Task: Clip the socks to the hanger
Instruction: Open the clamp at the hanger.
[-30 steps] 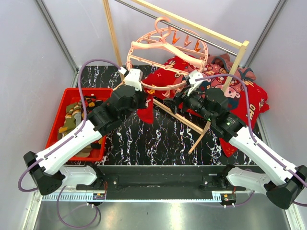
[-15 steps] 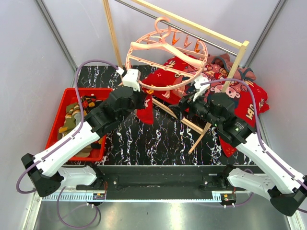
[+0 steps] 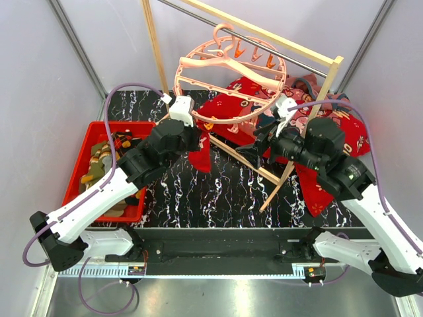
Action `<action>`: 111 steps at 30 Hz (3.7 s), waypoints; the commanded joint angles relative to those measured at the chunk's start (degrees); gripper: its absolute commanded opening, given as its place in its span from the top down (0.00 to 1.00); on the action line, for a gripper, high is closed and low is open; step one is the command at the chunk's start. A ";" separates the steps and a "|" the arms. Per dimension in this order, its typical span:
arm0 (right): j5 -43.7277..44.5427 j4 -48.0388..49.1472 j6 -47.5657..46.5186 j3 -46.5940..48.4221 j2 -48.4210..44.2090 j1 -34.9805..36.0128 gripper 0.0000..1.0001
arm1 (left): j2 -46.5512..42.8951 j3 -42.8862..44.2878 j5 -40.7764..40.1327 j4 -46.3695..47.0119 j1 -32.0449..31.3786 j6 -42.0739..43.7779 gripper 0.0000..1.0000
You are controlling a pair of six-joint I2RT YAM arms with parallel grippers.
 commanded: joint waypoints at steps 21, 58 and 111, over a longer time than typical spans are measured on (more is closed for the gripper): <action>8.31 6.33 -7.84 3.01 11.01 -0.13 0.15 | -2.05 0.48 -0.08 2.83 0.20 -0.27 0.96; 7.35 33.66 -4.51 -10.26 11.71 -0.13 0.32 | -2.49 0.65 1.41 2.31 0.28 -0.80 0.96; 9.37 32.70 20.02 -13.43 10.21 -0.22 0.93 | -17.17 -9.71 -4.31 -8.85 18.11 4.83 0.26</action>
